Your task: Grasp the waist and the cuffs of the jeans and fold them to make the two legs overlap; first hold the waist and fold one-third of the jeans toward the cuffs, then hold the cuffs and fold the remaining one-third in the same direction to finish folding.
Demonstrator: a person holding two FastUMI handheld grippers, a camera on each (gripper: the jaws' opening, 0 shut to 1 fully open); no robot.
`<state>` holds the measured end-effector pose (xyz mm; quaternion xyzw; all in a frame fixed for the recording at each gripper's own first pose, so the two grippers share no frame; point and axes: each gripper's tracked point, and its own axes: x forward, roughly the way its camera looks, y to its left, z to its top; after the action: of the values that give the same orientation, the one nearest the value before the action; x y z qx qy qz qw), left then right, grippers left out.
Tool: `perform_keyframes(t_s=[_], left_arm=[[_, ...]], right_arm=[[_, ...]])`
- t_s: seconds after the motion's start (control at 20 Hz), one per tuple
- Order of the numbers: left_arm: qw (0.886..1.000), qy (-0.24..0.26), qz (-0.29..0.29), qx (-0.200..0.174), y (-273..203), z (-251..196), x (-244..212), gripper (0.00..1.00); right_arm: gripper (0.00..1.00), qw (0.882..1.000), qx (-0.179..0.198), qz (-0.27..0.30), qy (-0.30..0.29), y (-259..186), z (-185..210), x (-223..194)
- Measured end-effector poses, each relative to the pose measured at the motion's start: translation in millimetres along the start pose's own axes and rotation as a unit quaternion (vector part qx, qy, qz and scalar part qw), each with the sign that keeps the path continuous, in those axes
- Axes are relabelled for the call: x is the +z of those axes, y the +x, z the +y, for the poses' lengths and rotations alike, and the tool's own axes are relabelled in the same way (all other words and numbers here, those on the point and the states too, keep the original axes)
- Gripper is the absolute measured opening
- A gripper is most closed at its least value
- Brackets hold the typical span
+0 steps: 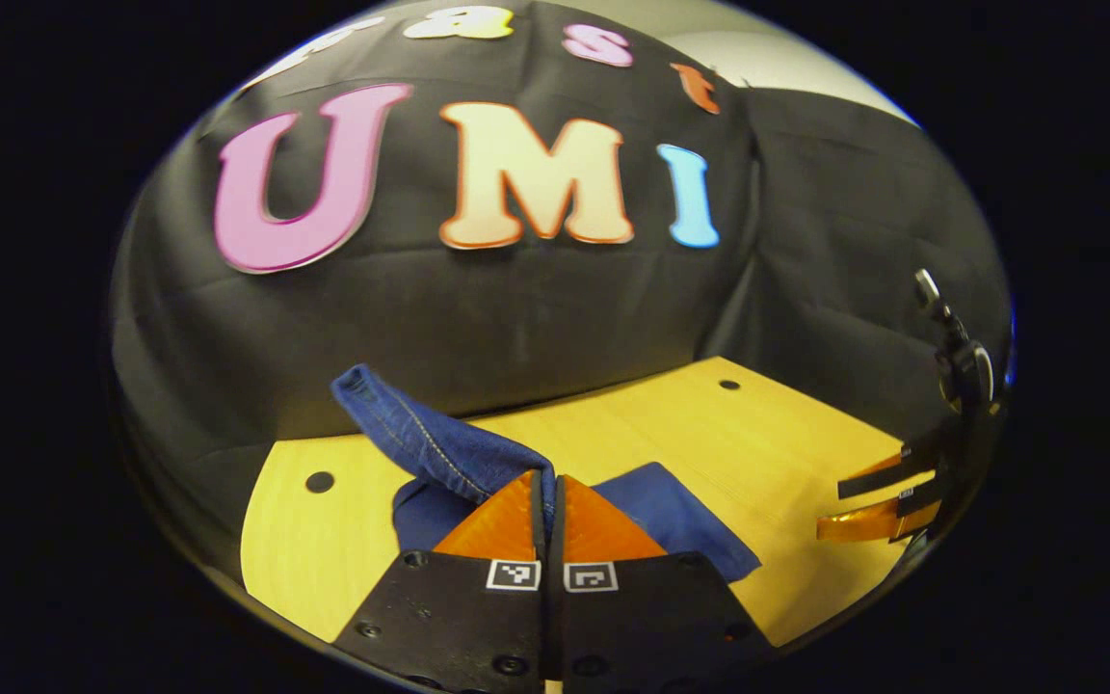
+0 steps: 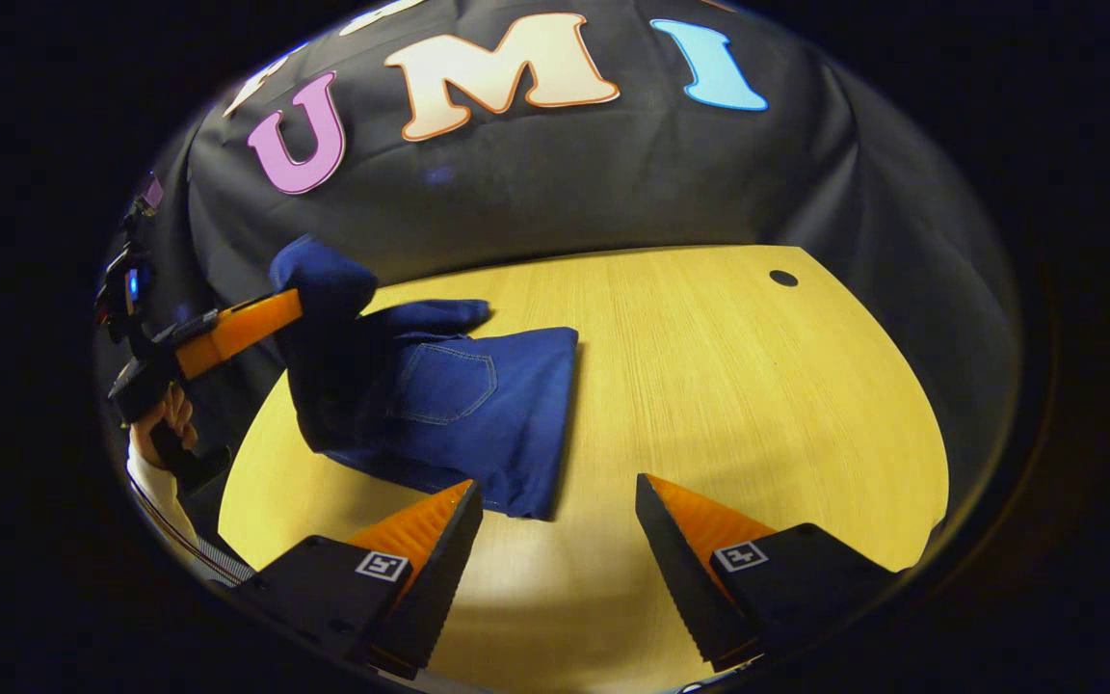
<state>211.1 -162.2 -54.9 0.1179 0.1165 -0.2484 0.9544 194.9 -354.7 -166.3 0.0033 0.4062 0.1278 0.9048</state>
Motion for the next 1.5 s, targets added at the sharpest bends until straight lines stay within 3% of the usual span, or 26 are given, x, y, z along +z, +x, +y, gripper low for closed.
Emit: perform_keyframes(t_s=[0.2,0.4,0.5,0.55,0.6,0.7,0.8,0.85,0.9,1.0,1.05,1.1,1.2,1.25,1.3,1.4,1.5], left_arm=[[0.994,0.085,0.054,-0.033,20,-42,-43,0.0],[0.984,0.134,0.101,-0.052,40,-54,-91,0.0],[0.98,0.152,0.12,-0.052,49,-49,-115,0.0],[0.978,0.157,0.129,-0.052,52,-53,-122,0.0],[0.975,0.164,0.138,-0.051,54,-51,-130,0.0],[0.969,0.192,0.149,-0.04,60,-50,-141,0.0],[0.963,0.215,0.157,-0.026,57,-52,-148,0.0],[0.962,0.218,0.161,-0.022,57,-52,-152,0.0],[0.962,0.215,0.164,-0.019,58,-51,-154,0.0],[0.965,0.2,0.169,-0.019,57,-55,-155,0.03],[0.967,0.191,0.169,-0.015,58,-57,-155,0.18],[0.968,0.184,0.169,-0.013,57,-58,-156,0.23],[0.972,0.166,0.166,-0.018,44,-69,-151,0.54],[0.973,0.166,0.157,-0.017,41,-72,-142,0.69],[0.975,0.17,0.144,-0.013,36,-74,-131,0.84],[0.979,0.167,0.115,-0.01,22,-75,-108,0.94],[0.985,0.14,0.099,-0.006,5,-73,-92,0.93]], right_arm=[[0.98,1.0,-0.007,0.0,0.011,-5,-21,-6],[0.98,1.0,-0.015,0.001,0.02,-8,-41,-10],[0.94,1.0,-0.018,0.004,0.025,-10,-52,-16],[0.98,0.999,-0.02,0.005,0.028,-11,-56,-17],[0.94,0.999,-0.021,0.005,0.029,-11,-59,-18],[0.94,0.999,-0.021,0.004,0.03,-13,-66,-20],[0.98,0.999,-0.02,0.004,0.029,-14,-72,-20],[0.94,0.999,-0.02,0.004,0.028,-15,-75,-20],[0.98,0.999,-0.019,0.003,0.027,-16,-77,-20],[0.94,1.0,-0.018,-0.001,0.025,-19,-80,-18],[0.94,1.0,-0.017,-0.003,0.025,-20,-81,-17],[0.94,1.0,-0.017,-0.005,0.025,-22,-83,-17],[0.98,1.0,-0.015,-0.011,0.025,-28,-79,-16],[0.94,0.999,-0.015,-0.013,0.025,-31,-77,-15],[0.98,0.999,-0.018,-0.016,0.024,-34,-75,-15],[0.94,0.999,-0.023,-0.024,0.024,-41,-68,-14],[0.98,0.999,-0.023,-0.034,0.031,-49,-57,-12]])
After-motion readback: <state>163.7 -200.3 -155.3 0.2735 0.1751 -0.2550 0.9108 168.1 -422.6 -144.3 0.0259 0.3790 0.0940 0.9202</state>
